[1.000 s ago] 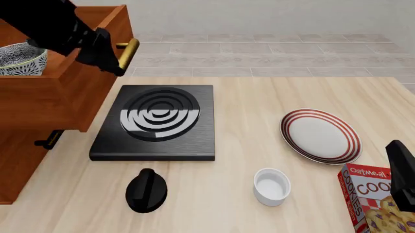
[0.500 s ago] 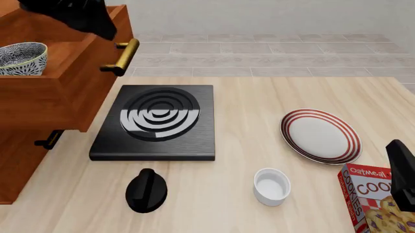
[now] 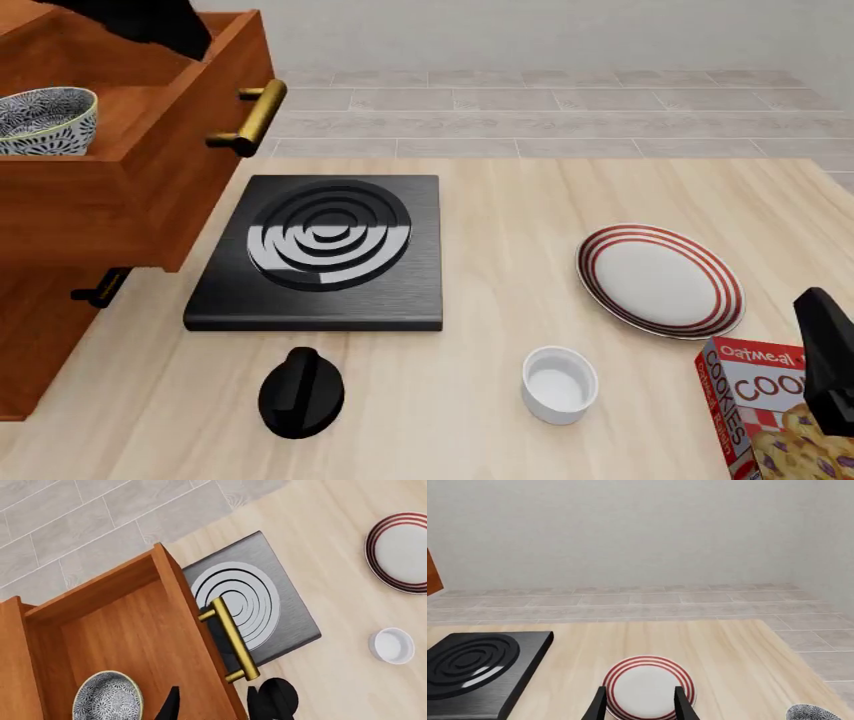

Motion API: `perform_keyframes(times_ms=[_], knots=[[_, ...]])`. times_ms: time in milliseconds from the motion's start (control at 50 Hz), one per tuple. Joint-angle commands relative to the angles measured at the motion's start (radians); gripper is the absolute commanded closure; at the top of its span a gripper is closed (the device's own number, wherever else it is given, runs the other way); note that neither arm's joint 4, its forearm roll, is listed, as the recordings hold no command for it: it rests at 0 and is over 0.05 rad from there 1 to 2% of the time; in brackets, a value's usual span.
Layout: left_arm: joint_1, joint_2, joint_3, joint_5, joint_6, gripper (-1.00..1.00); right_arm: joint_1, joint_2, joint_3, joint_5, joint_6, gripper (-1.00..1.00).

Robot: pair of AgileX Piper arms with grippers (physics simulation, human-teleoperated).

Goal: Pick the akita bowl in the top layer of the wooden cabinet and place it on the plate.

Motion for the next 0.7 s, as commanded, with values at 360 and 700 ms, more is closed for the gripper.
perform_keyframes(times_ms=[360,700], knots=[[0.111,0.023,-0.046,0.001,-0.035,-1.0,0.0,0.0,-0.001,-0.002,-0.002,-1.0],[0.155,0.041,-0.038,0.001,-0.041,-1.0,0.0,-0.001,-0.003,0.001,-0.002,-1.0]])
